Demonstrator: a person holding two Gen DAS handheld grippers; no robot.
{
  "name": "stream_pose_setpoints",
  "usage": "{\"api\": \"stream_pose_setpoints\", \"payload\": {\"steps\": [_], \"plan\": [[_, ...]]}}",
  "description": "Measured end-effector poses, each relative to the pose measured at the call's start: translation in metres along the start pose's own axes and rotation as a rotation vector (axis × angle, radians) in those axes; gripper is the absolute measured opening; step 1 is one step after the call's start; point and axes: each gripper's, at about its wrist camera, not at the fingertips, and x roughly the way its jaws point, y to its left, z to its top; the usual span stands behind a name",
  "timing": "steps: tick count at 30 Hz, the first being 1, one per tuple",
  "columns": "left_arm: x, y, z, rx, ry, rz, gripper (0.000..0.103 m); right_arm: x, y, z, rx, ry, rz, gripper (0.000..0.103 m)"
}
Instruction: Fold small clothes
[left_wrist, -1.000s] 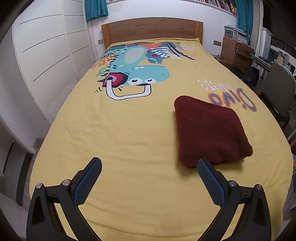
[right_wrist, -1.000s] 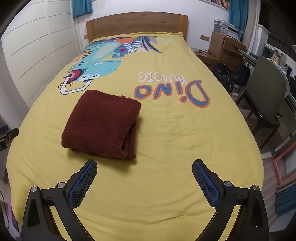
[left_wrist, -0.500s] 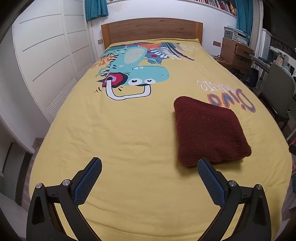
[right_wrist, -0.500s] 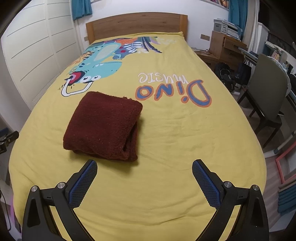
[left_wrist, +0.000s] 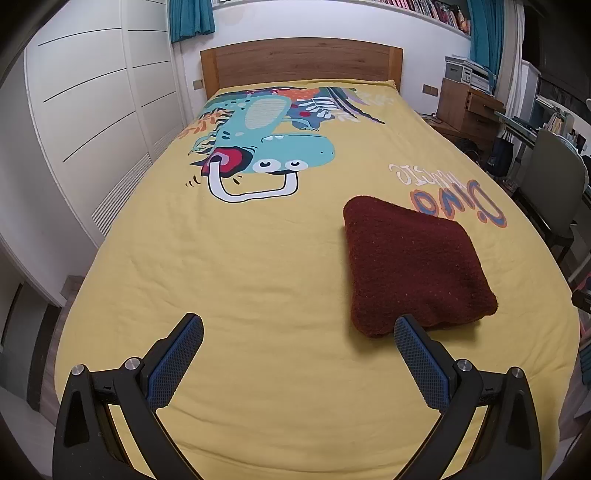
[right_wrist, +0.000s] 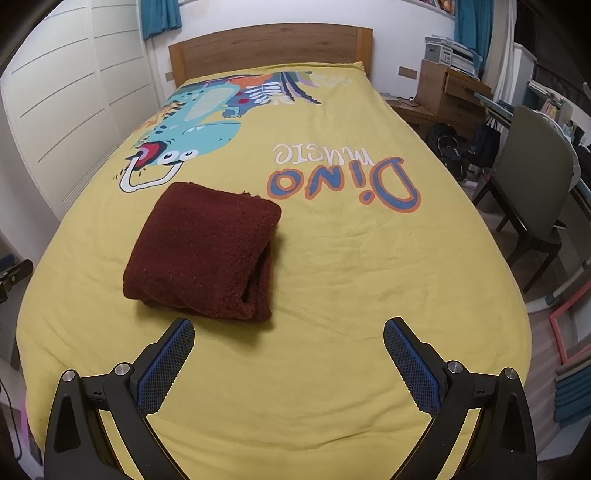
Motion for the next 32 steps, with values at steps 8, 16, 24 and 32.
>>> {"api": "stream_pose_setpoints", "payload": {"steps": [8, 16, 24, 32], "plan": [[-0.0003, -0.0006, 0.0013, 0.001, 0.002, 0.001, 0.102, 0.0003, 0.0022, 0.0001, -0.006, 0.007, -0.002, 0.102], [0.0, -0.0041, 0.0012, 0.009, 0.005, 0.004, 0.102, 0.001, 0.0029, -0.0011, -0.005, 0.013, -0.008, 0.102], [-0.0037, -0.0084, 0.0032, 0.002, -0.005, -0.002, 0.102, 0.0028, 0.0017, -0.0023, 0.0, 0.024, -0.016, 0.102], [-0.0042, -0.0096, 0.0056, 0.0, -0.008, -0.004, 0.102, 0.0028, 0.0015, -0.0043, 0.003, 0.03, -0.022, 0.102]]}}
